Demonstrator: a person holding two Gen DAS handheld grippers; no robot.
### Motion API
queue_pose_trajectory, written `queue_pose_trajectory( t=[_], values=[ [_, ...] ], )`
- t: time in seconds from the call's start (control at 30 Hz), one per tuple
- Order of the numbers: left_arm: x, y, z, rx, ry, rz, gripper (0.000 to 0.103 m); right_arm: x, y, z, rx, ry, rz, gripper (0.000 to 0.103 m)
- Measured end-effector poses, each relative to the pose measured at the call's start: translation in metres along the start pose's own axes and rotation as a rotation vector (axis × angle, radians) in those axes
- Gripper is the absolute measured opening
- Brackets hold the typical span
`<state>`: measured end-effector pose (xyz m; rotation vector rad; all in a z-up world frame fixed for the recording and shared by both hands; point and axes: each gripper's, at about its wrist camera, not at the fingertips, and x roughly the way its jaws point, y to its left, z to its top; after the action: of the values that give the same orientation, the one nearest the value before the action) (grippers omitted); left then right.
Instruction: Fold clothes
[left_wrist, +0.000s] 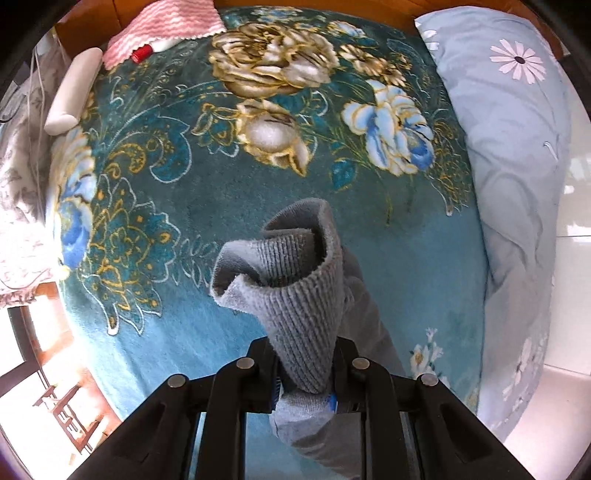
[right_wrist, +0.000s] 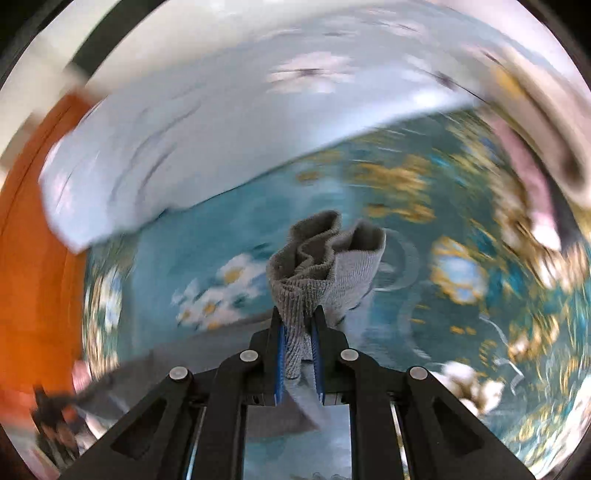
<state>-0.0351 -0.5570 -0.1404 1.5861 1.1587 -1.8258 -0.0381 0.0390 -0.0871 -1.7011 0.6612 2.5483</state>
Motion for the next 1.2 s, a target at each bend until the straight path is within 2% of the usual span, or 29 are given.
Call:
queue_pose_trajectory(
  t=[0.3,0.5,0.6,0.67,0.77,0.83,0.9,1.07,1.2],
  values=[
    [-0.002,0.002,-0.005,0.061,0.037,-0.029,0.02,0.09,0.146,-0.083,-0.377,0.16,-0.039,0.013],
    [-0.001,0.012,-0.007,0.059,0.06,-0.022,0.02,0.135,0.201,-0.133,-0.531,0.247,-0.047,0.013],
    [0.0,0.014,-0.007,0.067,0.07,-0.015,0.02,0.154,0.216,-0.146,-0.568,0.29,-0.051,0.016],
    [-0.001,0.015,-0.006,0.074,0.074,-0.015,0.02,0.156,0.216,-0.145,-0.541,0.312,-0.027,0.019],
    [-0.001,0.016,-0.004,0.075,0.077,-0.015,0.021,0.152,0.207,-0.137,-0.465,0.354,0.057,0.028],
    [0.0,0.017,-0.003,0.072,0.076,-0.013,0.021,0.139,0.197,-0.127,-0.434,0.348,0.087,0.035],
    [0.0,0.017,-0.003,0.081,0.073,-0.004,0.021,0.123,0.182,-0.116,-0.408,0.33,0.093,0.036],
    [-0.014,-0.017,-0.016,0.31,-0.042,0.161,0.019,0.085,0.132,-0.088,-0.266,0.273,0.017,0.036],
    [-0.032,-0.063,-0.049,0.518,-0.139,0.174,0.015,0.052,0.086,-0.073,-0.142,0.227,-0.063,0.036]
  ],
)
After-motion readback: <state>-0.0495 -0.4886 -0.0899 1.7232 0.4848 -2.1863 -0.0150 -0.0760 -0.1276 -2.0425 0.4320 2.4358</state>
